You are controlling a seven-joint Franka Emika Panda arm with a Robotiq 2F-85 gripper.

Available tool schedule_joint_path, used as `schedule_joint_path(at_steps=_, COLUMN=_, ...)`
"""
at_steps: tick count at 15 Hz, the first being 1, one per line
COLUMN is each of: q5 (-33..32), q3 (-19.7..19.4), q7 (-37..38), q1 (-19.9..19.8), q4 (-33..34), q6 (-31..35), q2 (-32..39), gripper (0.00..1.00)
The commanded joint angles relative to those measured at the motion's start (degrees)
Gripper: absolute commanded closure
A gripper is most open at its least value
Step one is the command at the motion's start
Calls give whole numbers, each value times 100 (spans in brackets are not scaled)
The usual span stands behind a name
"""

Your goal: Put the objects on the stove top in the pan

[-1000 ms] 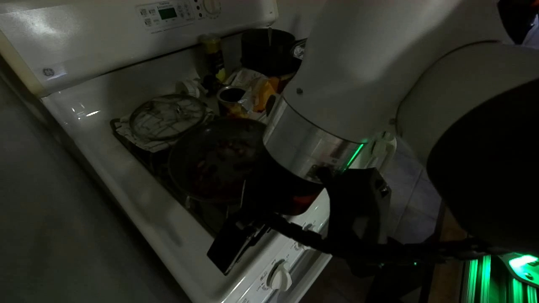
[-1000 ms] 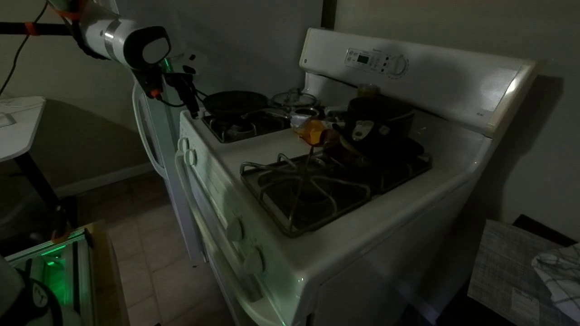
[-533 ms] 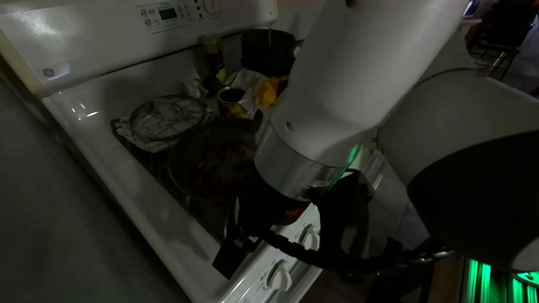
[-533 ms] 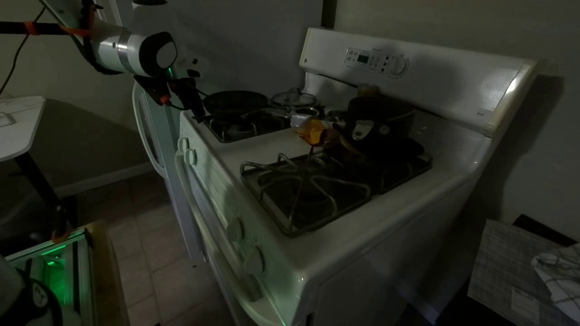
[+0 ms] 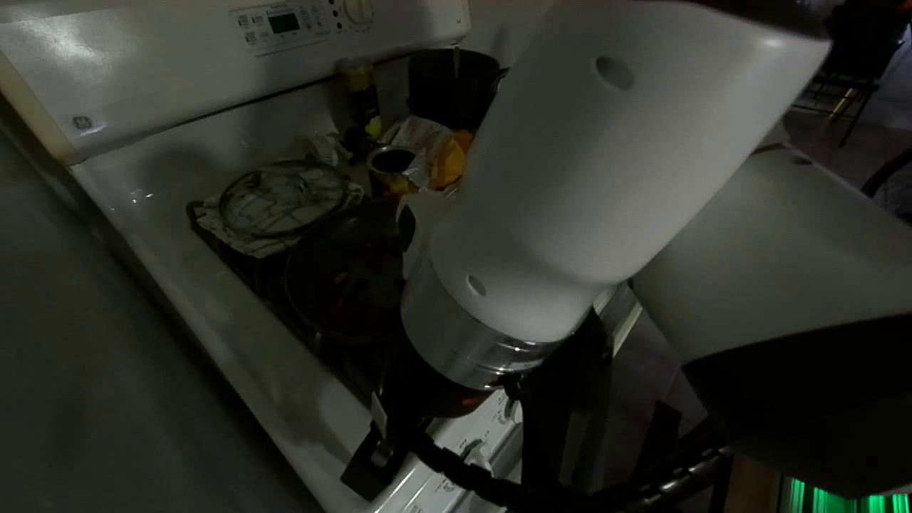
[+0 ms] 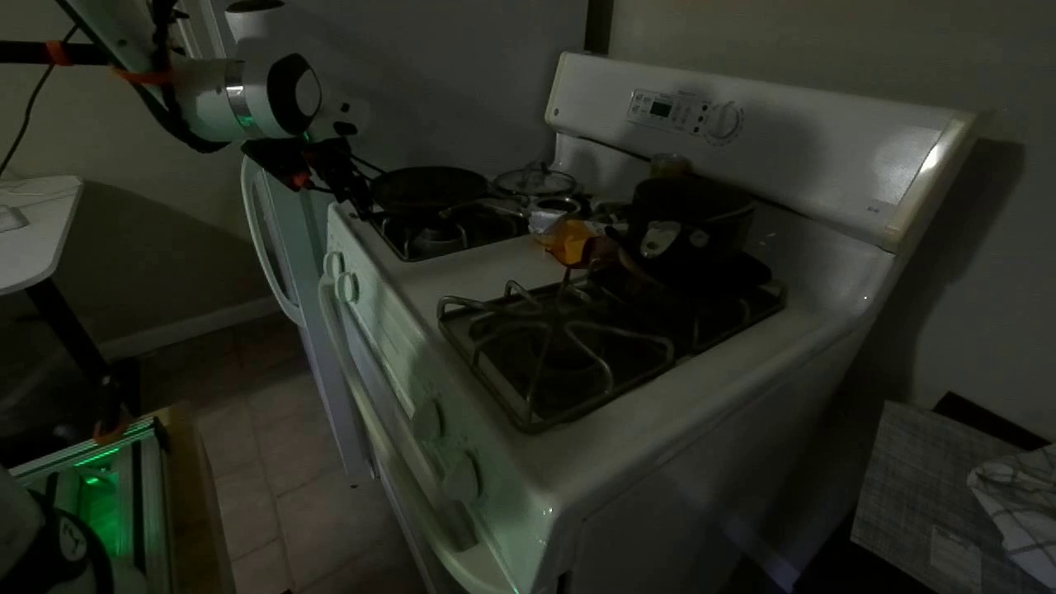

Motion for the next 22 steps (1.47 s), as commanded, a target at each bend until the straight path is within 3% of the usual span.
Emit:
schedule_joint_path(at_steps=1, q5=-843, q3=-506, q7=1226, q1=561, q4=267, q6=-245, q2=186, gripper=27)
schedule_joint_path(at_steps=3, q5=-1039, q3=-673, q7=1384, q1=761, q4=391, q6=-561, q2=236, gripper=36)
schedule_joint_path(at_steps=4, q5=-1106, q3=-588, q7=1447, q1=706, q4=447, q6=-723, q2=263, gripper=35)
schedule_joint_path(at_steps=5, q5=-1171, q3=-595, q7=1520, q1=735, q4=510, q6=-870, q2=272, gripper=42)
schedule_joint_path(at_steps=6, q5=-1179, q3=-549, q7=1559, q1=721, q4=561, q6=-966, q2=305, gripper=39)
schedule_joint_path(at_steps=9, q5=-1145, q3=-475, q7=1615, q1=700, q4=676, q6=-1180, q2=377, gripper=47)
schedule_joint_path(at_steps=10, q5=-1135, q3=-457, q7=1638, q1=694, q4=712, q6=-1255, q2=389, gripper=60)
schedule_joint_path(at_steps=11, q5=-1129, q3=-442, q7=1664, q1=692, q4=742, q6=-1320, q2=405, gripper=64)
schedule_joint_path(at_steps=15, q5=-1107, q3=-398, q7=1747, q1=666, q4=828, q6=-1503, q2=422, gripper=99)
schedule_joint_path(at_steps=22, q5=-1031, q3=-355, q7=1789, q1=617, q4=865, q6=-1647, q2=380, gripper=100)
